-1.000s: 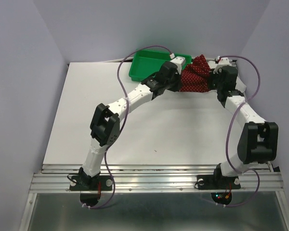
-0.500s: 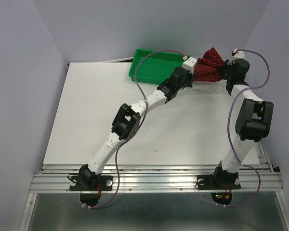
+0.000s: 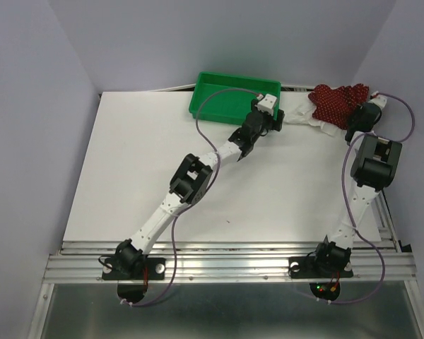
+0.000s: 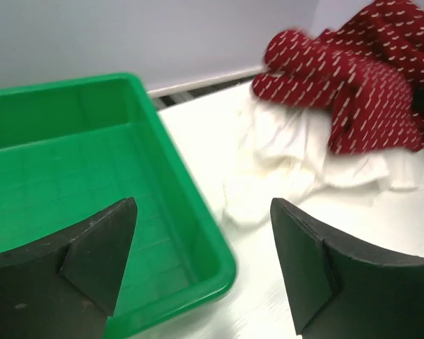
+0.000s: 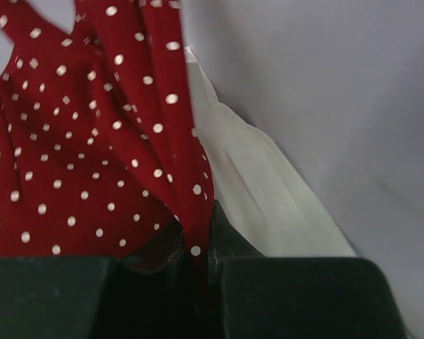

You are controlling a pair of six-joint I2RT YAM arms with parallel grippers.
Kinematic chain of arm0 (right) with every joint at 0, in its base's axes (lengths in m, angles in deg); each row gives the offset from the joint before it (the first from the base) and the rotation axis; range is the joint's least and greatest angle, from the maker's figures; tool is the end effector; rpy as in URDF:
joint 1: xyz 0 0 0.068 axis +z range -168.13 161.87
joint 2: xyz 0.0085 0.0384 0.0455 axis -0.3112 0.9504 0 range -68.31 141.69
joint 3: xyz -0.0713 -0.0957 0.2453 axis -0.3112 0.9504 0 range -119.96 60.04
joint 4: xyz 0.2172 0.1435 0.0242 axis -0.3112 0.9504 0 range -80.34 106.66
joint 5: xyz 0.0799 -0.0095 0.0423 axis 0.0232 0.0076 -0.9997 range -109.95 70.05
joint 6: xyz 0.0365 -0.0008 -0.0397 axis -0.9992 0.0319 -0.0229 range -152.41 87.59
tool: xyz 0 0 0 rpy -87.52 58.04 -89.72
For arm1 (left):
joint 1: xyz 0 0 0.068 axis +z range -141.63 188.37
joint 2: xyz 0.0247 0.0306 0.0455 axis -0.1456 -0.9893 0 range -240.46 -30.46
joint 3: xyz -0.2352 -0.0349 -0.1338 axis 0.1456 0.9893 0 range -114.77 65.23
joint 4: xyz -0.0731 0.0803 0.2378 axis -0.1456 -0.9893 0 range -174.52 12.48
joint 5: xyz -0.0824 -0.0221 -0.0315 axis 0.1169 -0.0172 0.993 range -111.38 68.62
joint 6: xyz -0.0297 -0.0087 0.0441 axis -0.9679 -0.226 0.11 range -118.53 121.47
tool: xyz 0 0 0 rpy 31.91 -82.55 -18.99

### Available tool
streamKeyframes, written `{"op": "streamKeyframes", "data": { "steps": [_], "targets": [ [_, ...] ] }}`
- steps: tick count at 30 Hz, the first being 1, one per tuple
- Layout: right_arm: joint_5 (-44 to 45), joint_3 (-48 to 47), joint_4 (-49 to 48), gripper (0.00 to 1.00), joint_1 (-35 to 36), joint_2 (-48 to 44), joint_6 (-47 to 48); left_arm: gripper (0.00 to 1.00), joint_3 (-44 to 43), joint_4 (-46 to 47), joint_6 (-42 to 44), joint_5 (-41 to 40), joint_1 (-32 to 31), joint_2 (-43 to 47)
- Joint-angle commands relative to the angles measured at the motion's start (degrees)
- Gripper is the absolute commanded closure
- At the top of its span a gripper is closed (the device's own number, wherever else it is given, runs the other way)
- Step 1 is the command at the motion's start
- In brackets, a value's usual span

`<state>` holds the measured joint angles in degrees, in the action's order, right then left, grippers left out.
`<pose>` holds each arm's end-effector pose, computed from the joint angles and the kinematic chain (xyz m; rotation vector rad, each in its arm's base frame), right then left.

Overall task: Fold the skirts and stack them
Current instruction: Neatly place the folded skirt to the corner

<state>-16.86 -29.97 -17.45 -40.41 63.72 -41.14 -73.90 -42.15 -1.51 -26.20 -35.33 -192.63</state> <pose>0.4849 -0.2007 0.1620 0.5273 1.7585 -0.2157 0.4555 -0.4311 0.1771 0.4131 1.3210 -0.6268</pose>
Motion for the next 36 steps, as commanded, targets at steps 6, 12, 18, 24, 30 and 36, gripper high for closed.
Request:
{"op": "streamKeyframes", "data": {
  "steps": [6, 12, 18, 24, 30, 36],
  "targets": [
    [-5.7, -5.4, 4.2, 0.49, 0.7, 2.5, -6.6, 0.05, 21.3, 1.4, -1.2, 2.4, 1.0, 23.4],
    [-8.4, -8.7, 8.3, 0.08, 0.7, 0.2, -6.1, 0.05, 30.0, -3.8, -6.2, 6.5, 2.5, 32.4],
    [-6.9, -10.7, 9.6, 0.0, 0.7, -3.9, -4.3, 0.05, 34.4, -11.5, -10.8, 11.1, 5.4, 39.8],
    [-8.9, -11.9, 10.4, 0.0, 2.7, -8.8, -3.1, 0.05, 38.1, -18.3, -9.6, 10.9, 6.8, 44.8],
    [-10.7, -16.3, 9.1, 0.24, 6.3, -9.3, 0.6, 0.05, 43.3, -20.5, -9.0, 11.4, 9.1, 49.5],
    [-5.7, -31.6, 17.4, 0.38, 7.9, 3.7, 2.5, 0.05, 44.4, -23.2, -9.4, 11.4, 11.4, 51.2]
  ]
}}
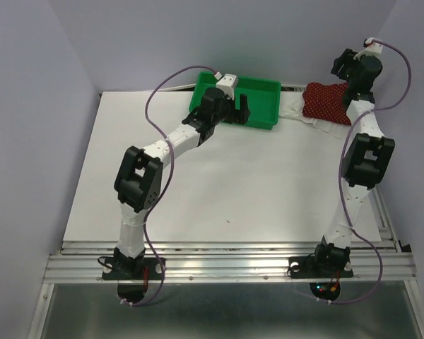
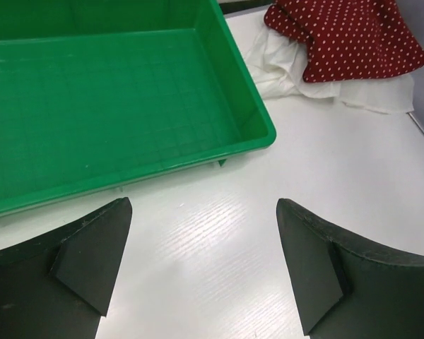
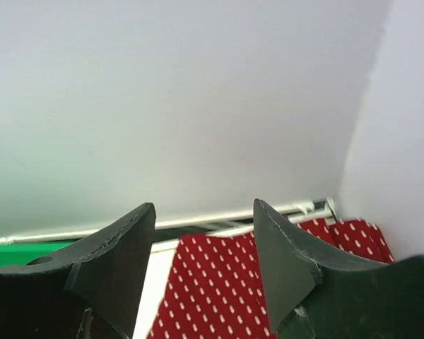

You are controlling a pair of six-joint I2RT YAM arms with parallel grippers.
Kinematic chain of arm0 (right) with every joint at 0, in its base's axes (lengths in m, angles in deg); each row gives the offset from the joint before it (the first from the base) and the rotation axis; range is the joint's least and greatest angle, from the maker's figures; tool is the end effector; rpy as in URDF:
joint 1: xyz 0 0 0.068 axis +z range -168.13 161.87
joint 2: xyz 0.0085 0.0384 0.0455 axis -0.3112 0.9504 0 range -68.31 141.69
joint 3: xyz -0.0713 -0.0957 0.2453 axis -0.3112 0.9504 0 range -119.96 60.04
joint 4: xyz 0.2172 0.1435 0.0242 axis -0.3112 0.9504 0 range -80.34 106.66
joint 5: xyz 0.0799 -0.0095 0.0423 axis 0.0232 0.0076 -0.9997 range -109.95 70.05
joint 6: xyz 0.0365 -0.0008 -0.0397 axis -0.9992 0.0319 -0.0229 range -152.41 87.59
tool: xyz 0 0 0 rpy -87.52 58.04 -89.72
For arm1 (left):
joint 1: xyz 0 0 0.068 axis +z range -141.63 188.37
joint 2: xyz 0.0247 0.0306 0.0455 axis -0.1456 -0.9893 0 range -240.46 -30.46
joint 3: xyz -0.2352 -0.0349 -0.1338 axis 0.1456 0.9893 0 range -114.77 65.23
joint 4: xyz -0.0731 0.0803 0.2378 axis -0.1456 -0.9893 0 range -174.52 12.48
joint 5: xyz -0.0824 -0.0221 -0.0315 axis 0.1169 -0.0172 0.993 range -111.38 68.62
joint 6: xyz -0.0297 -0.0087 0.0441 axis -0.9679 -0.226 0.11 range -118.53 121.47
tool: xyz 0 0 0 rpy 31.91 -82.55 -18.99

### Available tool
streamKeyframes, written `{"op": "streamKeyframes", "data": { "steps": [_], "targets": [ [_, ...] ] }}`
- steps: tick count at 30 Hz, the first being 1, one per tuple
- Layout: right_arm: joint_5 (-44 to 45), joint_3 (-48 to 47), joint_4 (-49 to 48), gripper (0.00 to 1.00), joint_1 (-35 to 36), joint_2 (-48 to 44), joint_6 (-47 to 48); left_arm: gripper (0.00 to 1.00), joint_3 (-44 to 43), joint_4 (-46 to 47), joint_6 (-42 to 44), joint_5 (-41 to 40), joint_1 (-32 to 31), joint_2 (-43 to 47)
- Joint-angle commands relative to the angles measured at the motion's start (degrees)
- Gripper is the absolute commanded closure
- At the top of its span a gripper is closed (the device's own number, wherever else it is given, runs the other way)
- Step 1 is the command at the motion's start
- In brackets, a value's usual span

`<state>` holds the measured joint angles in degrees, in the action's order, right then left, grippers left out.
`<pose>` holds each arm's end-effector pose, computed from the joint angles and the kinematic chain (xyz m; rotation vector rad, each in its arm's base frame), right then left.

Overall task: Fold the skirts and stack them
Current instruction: Neatly place the folded skirt to the corner

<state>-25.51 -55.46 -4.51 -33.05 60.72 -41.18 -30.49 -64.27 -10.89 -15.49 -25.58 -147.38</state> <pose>0.5303 -0.1377 0.3208 0.2448 1.5402 -0.0090 0.4111 -0.2811 0.3012 0.4060 1.7099 -0.6837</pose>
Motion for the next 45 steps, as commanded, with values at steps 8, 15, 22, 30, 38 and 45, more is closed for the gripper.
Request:
{"op": "streamKeyframes", "data": {
  "steps": [8, 15, 22, 30, 38, 45],
  "targets": [
    [5.4, -4.3, 5.0, 0.32, 0.5, 13.2, 4.1, 0.04, 1.0, -3.9, -2.2, 1.2, 4.9, 7.3],
    [-4.9, -2.2, 7.7, 0.2, 1.6, 17.8, 5.0, 0.04, -1.0, -6.7, -4.6, 2.0, 6.4, 8.4],
    [-22.5, -2.8, 13.1, 0.19, 2.6, 20.8, 4.6, 0.04, -1.3, -9.1, -5.7, 1.8, 6.8, 9.8],
    [-25.7, -3.2, 16.9, 0.17, 3.3, 20.4, 3.7, 0.04, -1.6, -9.9, -4.6, 2.4, 6.8, 10.0],
    [-18.6, -1.6, 12.2, 0.0, 3.3, 10.9, -4.2, 0.01, -12.4, -19.7, 3.2, 3.3, 7.8, 6.4],
    [-14.6, -0.5, 14.0, 0.0, 3.3, -3.6, -3.8, 0.01, -18.3, -30.1, 8.0, 9.6, 14.3, 6.8]
  ]
}}
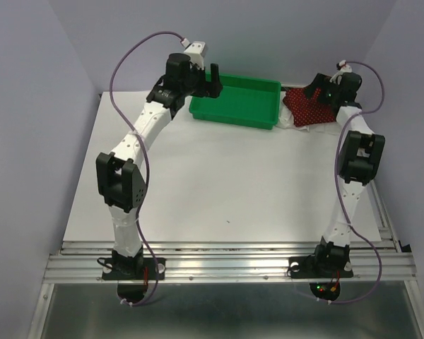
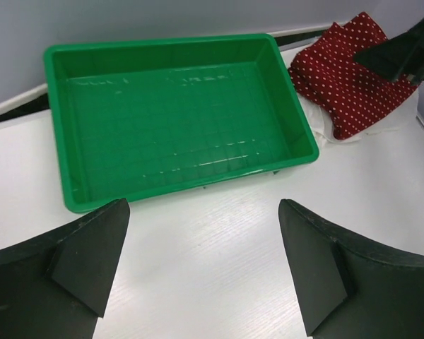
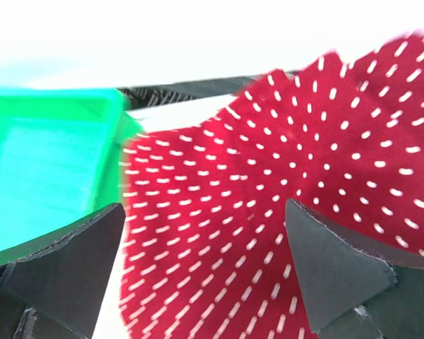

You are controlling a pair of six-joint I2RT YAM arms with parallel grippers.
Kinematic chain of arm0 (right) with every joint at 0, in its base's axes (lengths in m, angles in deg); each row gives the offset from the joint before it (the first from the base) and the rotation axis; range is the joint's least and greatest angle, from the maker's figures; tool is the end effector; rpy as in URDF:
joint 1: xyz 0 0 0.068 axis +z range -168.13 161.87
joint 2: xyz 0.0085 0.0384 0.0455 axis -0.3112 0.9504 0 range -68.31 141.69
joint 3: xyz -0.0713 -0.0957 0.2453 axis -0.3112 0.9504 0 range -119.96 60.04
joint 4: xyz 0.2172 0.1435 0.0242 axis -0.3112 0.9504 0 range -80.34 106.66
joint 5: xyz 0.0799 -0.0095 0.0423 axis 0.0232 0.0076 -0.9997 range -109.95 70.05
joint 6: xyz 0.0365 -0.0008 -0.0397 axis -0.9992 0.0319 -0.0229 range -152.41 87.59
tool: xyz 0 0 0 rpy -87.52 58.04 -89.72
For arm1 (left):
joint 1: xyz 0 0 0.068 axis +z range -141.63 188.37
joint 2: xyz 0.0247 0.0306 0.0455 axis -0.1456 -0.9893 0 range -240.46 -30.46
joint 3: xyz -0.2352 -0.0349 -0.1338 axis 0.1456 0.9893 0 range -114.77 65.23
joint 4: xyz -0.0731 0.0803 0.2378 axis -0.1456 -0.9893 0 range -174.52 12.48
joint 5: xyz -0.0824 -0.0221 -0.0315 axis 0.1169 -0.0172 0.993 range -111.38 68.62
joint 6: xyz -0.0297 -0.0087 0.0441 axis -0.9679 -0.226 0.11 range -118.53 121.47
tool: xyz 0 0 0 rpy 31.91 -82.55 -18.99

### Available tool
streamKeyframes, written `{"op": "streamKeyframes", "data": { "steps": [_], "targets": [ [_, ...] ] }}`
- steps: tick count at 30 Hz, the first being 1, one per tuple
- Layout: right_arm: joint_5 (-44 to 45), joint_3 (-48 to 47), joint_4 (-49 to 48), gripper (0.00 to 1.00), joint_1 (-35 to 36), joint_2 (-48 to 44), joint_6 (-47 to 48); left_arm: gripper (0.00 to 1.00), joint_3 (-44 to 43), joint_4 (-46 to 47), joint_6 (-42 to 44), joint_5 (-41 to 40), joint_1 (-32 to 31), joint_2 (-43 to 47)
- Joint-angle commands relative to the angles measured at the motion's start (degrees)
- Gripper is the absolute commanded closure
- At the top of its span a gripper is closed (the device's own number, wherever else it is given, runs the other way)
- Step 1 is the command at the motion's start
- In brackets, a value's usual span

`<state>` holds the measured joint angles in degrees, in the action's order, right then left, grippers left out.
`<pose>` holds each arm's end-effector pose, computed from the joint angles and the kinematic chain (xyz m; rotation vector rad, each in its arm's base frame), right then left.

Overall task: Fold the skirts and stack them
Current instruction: Neatly place the folded skirt to the corner

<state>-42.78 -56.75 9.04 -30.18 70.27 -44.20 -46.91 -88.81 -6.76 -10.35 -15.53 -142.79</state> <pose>0.5577 -0.1049 0.2144 0.1359 1.9238 0.3827 0.4290 -0.1975 0.3953 0.3856 1.7618 -0.5734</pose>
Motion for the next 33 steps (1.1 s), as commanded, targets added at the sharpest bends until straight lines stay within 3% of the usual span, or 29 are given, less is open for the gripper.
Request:
{"op": "streamKeyframes", "data": {
  "steps": [1, 7, 10, 14, 15, 18, 25, 33],
  "targets": [
    [2.6, 1.7, 1.8, 0.0, 0.5, -14.9, 0.1, 0.01, -1.2, -5.9, 4.3, 5.1, 5.0, 3.9],
    [1.9, 4.5, 16.5, 0.0, 0.5, -29.4, 9.1, 0.01, 8.0, -10.8, 10.8, 9.1, 9.4, 12.4],
    [-1.8, 11.3, 26.5, 0.0, 0.5, -38.2, 15.7, 0.01, 21.3, -9.4, 13.3, 8.1, 11.7, 19.3],
    [-4.9, 26.8, 34.7, 0.0, 0.5, -48.0, 21.6, 0.01, 32.6, -5.9, 18.5, 4.0, 12.4, 29.2],
    [-5.9, 34.2, 36.5, 0.0, 0.5, -53.2, 23.2, 0.01, 37.4, -5.1, 20.2, 2.7, 12.4, 32.8],
    [-6.5, 47.8, 37.9, 0.0, 0.5, -62.8, 26.6, 0.01, 44.9, -4.8, 22.8, 1.4, 12.4, 37.1],
    [-4.7, 63.0, 39.4, 0.0, 0.5, -76.4, 30.3, 0.01, 55.3, -5.6, 24.7, 0.6, 12.4, 46.4],
    [-7.0, 63.4, 41.0, 0.0, 0.5, -78.9, 29.2, 0.01, 57.6, -5.8, 23.7, 1.9, 12.4, 50.2]
  ]
}}
